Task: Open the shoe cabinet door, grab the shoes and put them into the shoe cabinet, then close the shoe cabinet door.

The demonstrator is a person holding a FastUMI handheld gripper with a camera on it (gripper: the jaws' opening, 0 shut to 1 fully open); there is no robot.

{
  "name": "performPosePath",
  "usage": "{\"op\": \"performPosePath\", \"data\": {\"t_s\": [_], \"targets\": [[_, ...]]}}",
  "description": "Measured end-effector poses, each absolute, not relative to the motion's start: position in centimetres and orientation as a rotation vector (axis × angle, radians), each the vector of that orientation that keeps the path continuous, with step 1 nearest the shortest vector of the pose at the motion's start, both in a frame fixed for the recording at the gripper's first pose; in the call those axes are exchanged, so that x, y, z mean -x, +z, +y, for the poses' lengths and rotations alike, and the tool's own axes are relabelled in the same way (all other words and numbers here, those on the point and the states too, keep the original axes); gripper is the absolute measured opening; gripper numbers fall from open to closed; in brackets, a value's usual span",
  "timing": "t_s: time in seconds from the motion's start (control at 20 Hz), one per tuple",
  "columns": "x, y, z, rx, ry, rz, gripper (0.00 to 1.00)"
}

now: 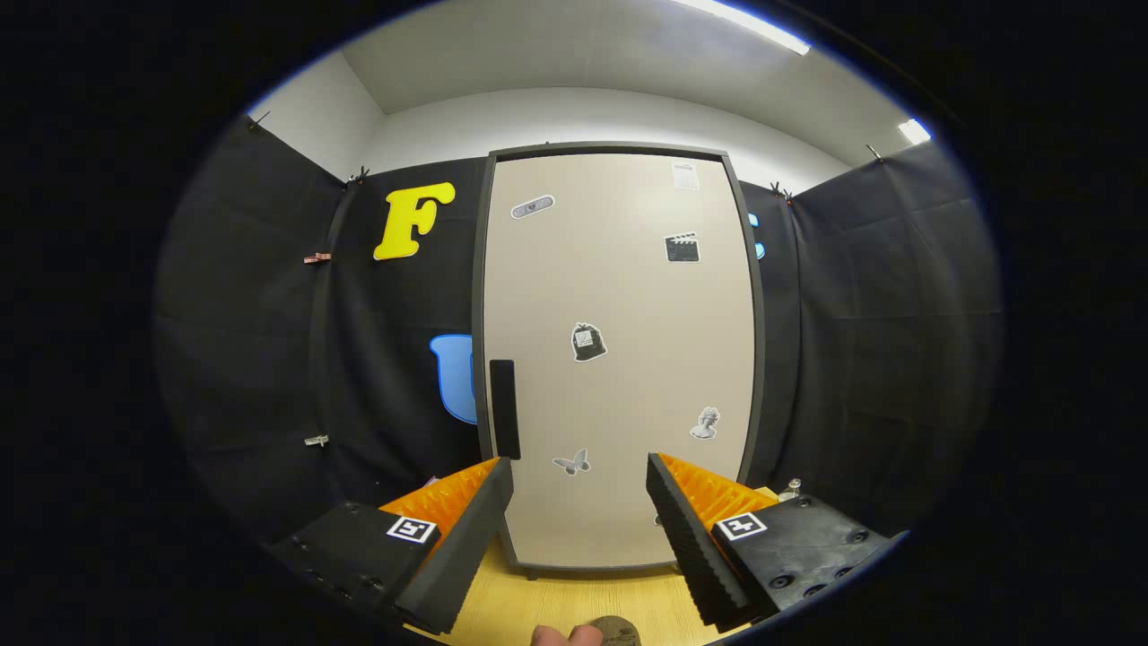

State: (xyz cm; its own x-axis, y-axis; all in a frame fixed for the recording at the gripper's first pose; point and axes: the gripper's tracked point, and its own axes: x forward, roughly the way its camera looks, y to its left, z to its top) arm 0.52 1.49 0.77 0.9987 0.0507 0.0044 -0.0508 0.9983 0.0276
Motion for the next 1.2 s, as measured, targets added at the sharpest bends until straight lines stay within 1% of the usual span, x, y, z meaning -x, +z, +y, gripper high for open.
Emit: {"op": "performPosePath", "data": {"t_s": [0.25,0.5,0.75,0.8,0.9,0.95,1.0,1.15,1.2], "targets": [[-3.2,0.6,4.3,-0.049,0.081,-0.007,0.97],[-9.6,-0.4,8.6,-0.049,0.136,0.007,0.99],[-15.3,-1.7,10.7,-0.068,0.129,0.011,0.99],[-16.0,-1.7,10.8,-0.079,0.120,0.008,0.96],[-17.5,-1.7,11.2,-0.104,0.115,-0.001,0.87],[-18.1,-1.8,11.3,-0.109,0.115,0.004,0.85],[-18.7,-2.0,11.4,-0.106,0.113,0.012,0.80],[-20.0,-2.3,11.6,-0.106,0.121,0.030,0.79],[-20.5,-2.6,11.6,-0.099,0.122,0.035,0.65]]}}
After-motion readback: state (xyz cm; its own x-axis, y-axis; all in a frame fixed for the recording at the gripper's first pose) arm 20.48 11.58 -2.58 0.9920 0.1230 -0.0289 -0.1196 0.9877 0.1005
